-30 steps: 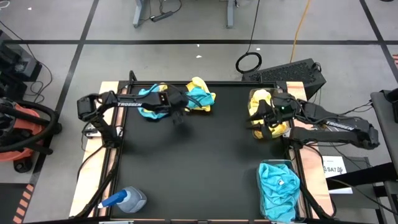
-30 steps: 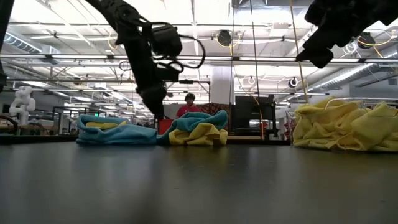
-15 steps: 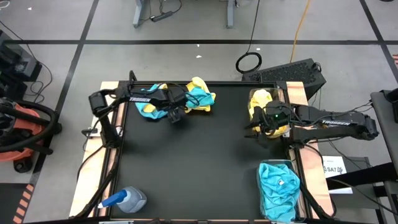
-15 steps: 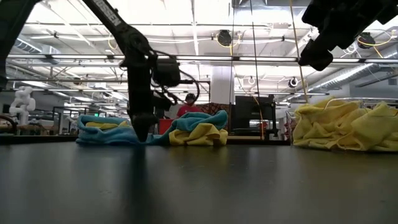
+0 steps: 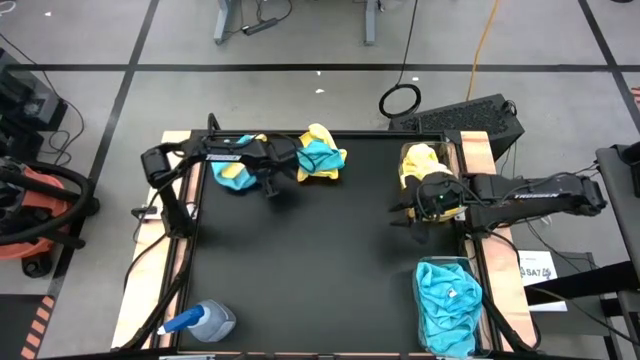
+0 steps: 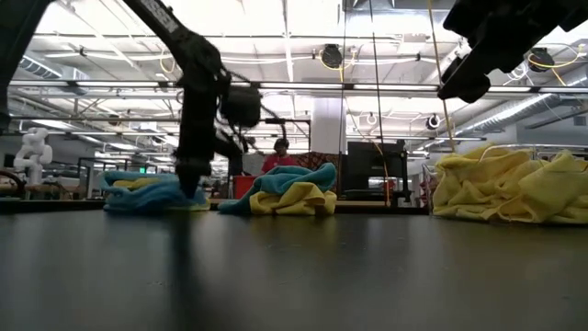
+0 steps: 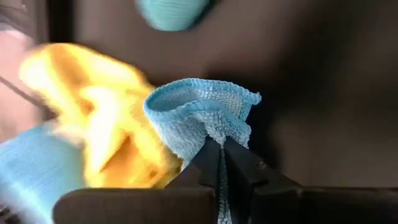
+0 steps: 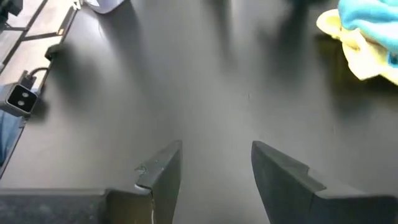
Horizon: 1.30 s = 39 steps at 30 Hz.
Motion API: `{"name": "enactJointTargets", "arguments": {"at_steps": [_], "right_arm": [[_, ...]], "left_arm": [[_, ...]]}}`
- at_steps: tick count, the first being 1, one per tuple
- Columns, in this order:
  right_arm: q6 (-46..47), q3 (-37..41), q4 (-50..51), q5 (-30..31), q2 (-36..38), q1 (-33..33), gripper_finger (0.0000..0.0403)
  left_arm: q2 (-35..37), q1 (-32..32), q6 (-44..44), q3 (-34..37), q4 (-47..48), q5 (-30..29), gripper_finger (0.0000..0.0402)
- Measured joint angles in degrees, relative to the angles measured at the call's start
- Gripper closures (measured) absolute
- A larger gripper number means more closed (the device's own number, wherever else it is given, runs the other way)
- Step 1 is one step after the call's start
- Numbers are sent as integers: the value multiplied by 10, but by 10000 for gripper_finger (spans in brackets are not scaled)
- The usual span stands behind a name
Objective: Sort microfiber towel by color & place in baskets
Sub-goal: Put the blue towel into the bottom transparent bin
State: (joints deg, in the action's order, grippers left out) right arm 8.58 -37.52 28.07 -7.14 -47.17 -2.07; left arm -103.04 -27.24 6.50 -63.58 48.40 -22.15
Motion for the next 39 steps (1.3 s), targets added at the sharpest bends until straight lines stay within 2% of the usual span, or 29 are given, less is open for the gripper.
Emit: {"name": "enactJointTargets", "arguments": {"at_steps": [9, 18, 23, 31, 39], "right_arm": [[0, 0, -20, 0, -23, 25, 218], [2, 0, -53, 0, -55, 43, 218], [7, 0, -78, 0, -78, 54, 218], [7, 0, -152, -1, -126, 67, 218], [3, 0, -172, -3, -165, 68, 218]], "left_arm": [[129, 42, -35, -40, 95, -44, 398], [267, 101, -94, -121, 201, -237, 399], [322, 122, -102, -154, 210, -293, 400], [372, 187, -45, -184, 105, -298, 400], [382, 267, -12, -187, 10, -202, 400]]}}
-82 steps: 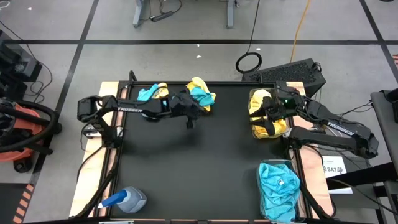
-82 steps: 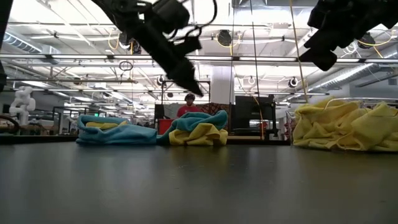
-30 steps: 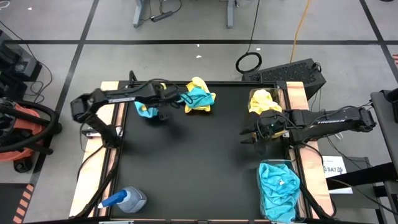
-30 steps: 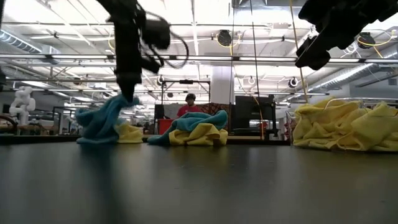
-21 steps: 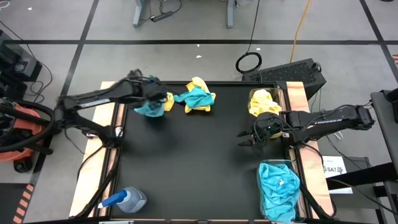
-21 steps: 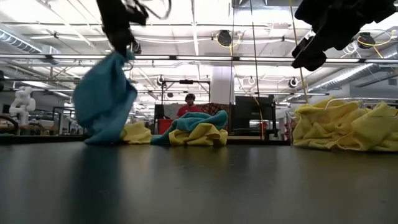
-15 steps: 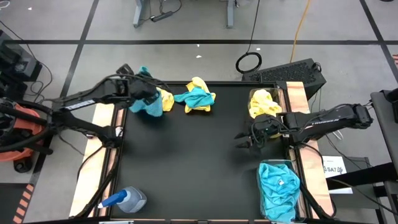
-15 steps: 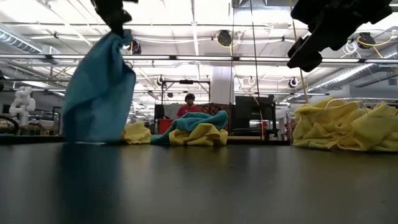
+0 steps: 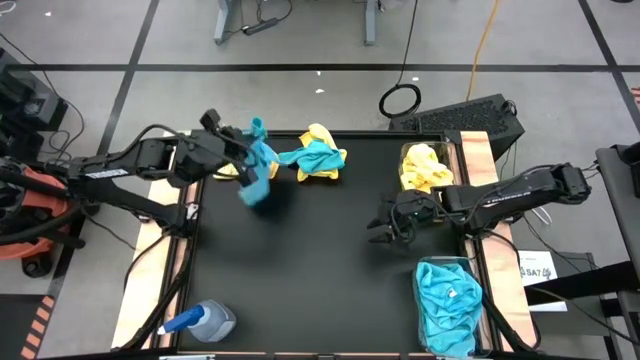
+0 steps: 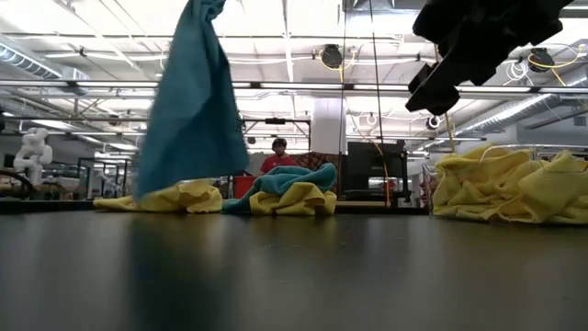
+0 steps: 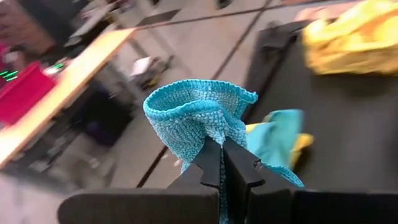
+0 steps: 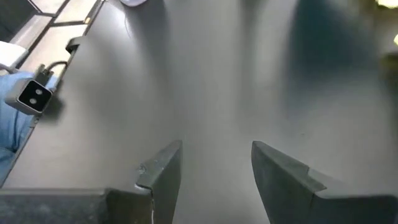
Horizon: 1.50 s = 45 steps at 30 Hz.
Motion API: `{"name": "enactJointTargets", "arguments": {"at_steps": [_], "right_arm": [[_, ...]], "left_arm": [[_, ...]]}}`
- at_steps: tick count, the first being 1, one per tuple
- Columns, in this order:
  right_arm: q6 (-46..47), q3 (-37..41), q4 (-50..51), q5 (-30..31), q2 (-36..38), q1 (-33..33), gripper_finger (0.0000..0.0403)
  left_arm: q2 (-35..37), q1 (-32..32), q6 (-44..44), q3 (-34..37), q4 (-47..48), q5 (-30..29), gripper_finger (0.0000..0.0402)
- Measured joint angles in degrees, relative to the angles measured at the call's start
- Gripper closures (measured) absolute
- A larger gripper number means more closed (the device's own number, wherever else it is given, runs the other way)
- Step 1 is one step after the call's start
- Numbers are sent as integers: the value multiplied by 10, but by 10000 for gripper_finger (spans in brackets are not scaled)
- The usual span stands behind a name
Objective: Sort microfiber towel by color & place in baskets
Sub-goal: Put the blue towel into the bottom transparent bin
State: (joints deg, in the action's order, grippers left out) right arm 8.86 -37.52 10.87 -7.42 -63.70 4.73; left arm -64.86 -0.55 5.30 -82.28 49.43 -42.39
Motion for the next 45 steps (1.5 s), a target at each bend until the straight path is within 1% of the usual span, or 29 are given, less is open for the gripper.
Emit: {"name": "enactJointTargets", "arguments": {"at_steps": [4, 10, 12, 18, 22, 27, 31, 34, 37, 41, 44, 45], "right_arm": [[0, 0, -1, -1, -10, 0, 218], [-6, 0, -8, -1, -12, 0, 218], [-9, 0, -13, -1, -12, 0, 218], [-16, 0, -33, -1, -12, 0, 218], [-13, 0, -32, -1, -12, 0, 218], [-11, 0, -32, -1, -12, 0, 218], [-14, 0, -32, -1, -12, 0, 218], [-19, 0, -35, -1, -12, 0, 218], [-20, 0, -34, -1, -12, 0, 218], [-20, 0, -34, -1, -12, 0, 218], [-20, 0, -37, 0, -12, 0, 218], [-20, 0, -41, 0, -12, 0, 218]], "left_arm": [[-4, 36, -4, 0, -25, 45, 400], [-15, 86, 17, 13, -120, 106, 401], [-24, 94, 26, 19, -144, 126, 401], [-72, 102, 28, 22, -153, 174, 401], [-91, 120, 60, 22, -178, 184, 401], [-90, 143, 105, 22, -216, 184, 401], [-84, 160, 128, 22, -225, 183, 401], [-85, 164, 115, 22, -173, 156, 401], [-88, 153, 64, 22, -87, 129, 401], [-98, 136, -30, 22, 33, 124, 401], [-109, 132, -75, 23, 92, 121, 401], [-113, 132, -79, 29, 96, 121, 401]]}}
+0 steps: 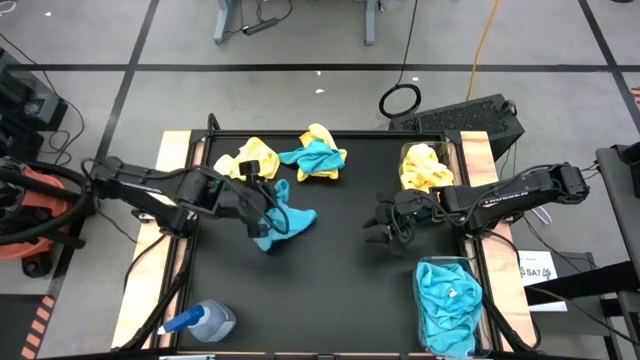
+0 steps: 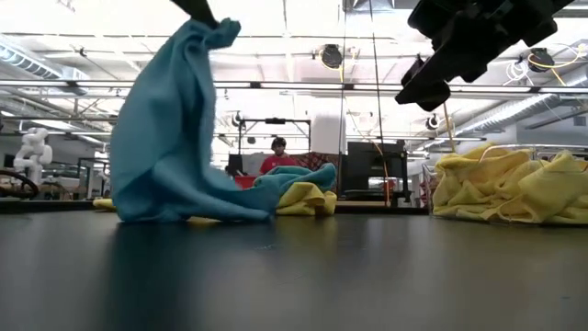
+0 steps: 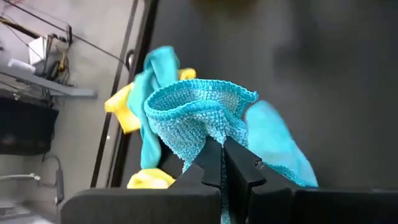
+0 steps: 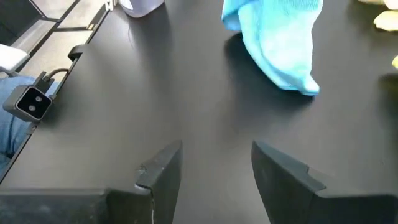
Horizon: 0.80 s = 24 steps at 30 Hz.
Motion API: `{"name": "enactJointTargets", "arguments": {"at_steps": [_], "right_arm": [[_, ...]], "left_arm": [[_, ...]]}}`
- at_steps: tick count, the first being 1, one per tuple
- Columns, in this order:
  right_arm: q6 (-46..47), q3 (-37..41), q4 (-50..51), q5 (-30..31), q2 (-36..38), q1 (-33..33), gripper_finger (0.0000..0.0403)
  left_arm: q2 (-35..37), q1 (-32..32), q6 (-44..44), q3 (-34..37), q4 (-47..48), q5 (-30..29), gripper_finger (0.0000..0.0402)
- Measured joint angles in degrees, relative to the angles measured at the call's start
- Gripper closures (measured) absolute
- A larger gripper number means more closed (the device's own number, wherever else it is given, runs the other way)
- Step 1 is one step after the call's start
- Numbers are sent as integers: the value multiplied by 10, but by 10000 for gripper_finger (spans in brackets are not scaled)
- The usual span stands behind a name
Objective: Sort microfiber towel by color & place in baskets
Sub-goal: Put the blue towel into the bottom transparent bin
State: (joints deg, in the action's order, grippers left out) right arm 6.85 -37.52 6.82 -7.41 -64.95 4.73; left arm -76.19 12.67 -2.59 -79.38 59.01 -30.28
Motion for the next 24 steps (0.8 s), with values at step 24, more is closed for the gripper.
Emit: {"name": "enactJointTargets", "arguments": {"at_steps": [24], "right_arm": [[9, 0, -33, -1, 0, 14, 218]], "left_arm": [[-96, -47, -28, 129, -37, 80, 332]]}}
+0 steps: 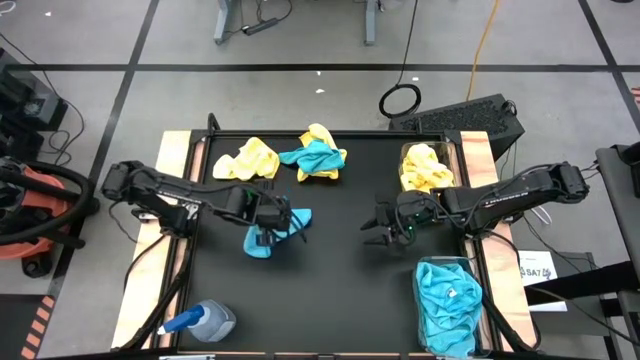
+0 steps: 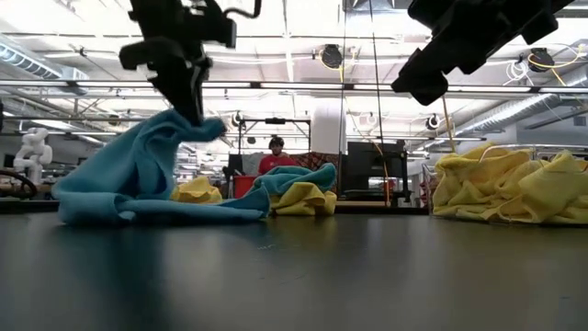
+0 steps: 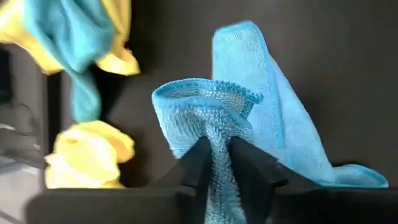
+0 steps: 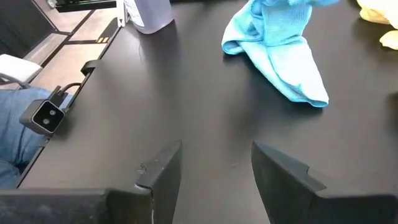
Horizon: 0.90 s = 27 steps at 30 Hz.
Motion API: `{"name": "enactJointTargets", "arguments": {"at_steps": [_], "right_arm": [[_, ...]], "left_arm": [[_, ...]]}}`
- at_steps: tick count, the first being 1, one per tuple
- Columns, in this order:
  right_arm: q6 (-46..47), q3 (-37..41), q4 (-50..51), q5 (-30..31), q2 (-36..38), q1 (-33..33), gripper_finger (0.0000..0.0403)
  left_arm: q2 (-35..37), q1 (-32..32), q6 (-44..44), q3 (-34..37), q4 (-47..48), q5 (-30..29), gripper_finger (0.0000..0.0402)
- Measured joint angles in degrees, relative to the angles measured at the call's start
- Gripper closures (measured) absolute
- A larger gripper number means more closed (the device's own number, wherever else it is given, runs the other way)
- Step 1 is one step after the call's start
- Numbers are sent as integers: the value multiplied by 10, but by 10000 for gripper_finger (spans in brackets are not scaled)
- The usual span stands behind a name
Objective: Sort microfiber towel by color & place in baskets
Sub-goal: Put the blue towel into the bottom transparent bin
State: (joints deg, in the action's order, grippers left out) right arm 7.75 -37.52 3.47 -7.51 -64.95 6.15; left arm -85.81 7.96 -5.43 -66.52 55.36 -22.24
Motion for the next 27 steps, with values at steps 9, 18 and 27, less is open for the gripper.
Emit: {"name": "enactJointTargets", "arguments": {"at_steps": [9, 18, 27], "right_arm": [[4, 0, 1, 0, 0, 21, 218], [6, 0, 2, 1, 0, 41, 218], [7, 0, 2, 3, 0, 41, 218]], "left_arm": [[0, -52, -3, 69, -75, 119, 166], [0, -77, -28, 147, -132, 182, 86], [-14, -78, -34, 184, -221, 213, 30]]}}
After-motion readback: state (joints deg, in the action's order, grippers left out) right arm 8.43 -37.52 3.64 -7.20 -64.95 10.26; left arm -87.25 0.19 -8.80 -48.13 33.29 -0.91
